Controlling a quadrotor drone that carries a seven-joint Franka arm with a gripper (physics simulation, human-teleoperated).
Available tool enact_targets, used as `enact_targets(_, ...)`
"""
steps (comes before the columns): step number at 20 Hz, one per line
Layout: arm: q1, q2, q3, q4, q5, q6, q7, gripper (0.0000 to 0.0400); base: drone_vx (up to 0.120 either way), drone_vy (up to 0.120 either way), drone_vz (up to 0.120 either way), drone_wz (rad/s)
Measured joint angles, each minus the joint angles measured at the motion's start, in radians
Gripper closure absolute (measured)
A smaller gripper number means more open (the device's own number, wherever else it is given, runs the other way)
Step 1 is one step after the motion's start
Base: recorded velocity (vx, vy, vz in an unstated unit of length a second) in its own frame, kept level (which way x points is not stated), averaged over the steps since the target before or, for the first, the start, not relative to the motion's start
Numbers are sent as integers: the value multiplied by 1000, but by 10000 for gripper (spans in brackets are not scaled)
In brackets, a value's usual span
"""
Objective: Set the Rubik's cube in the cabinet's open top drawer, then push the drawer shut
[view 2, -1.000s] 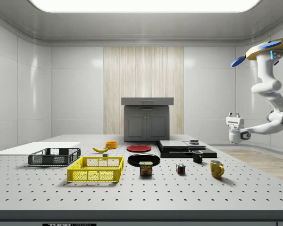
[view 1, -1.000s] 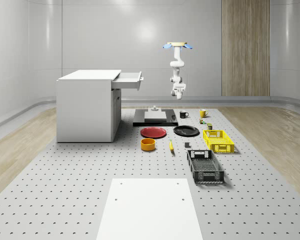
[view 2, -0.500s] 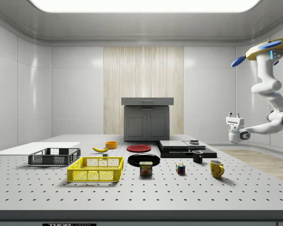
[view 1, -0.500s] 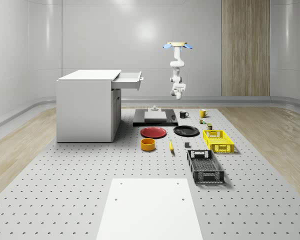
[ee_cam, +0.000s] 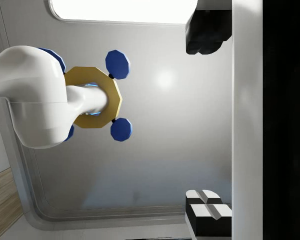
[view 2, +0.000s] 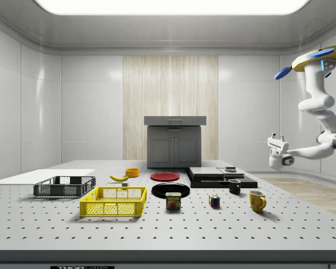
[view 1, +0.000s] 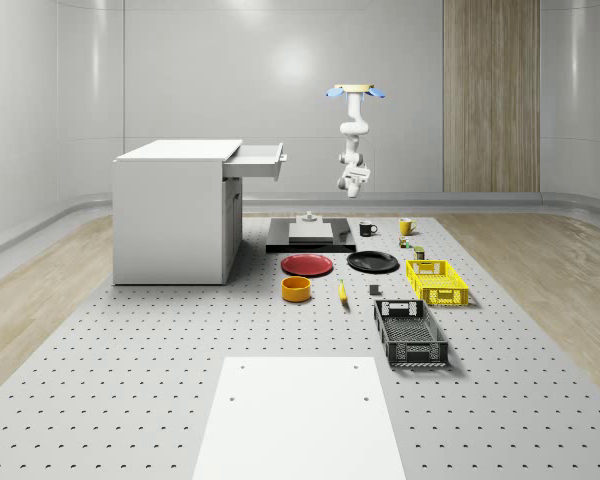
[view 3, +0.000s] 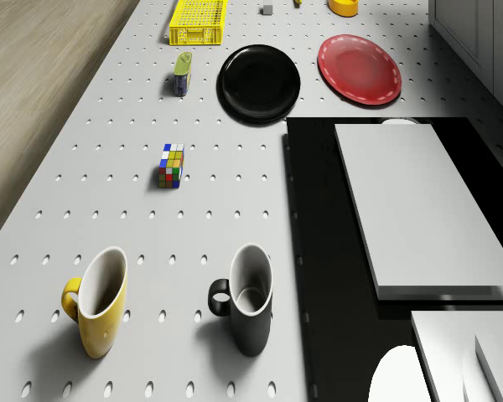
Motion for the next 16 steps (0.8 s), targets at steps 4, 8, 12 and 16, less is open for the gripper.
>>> enact_targets(4, -37, -9, 116, -34, -165, 8, 24, 0, 0, 0, 0, 0)
enact_targets(8, -105, -34, 311, -138, -456, 22, 74, 0, 0, 0, 0, 0)
enact_targets(12, -221, -83, 565, -360, -880, 35, 181, 0, 0, 0, 0, 0)
enact_targets(16, -403, -141, 789, -607, -1314, -6, 351, 0, 0, 0, 0, 0)
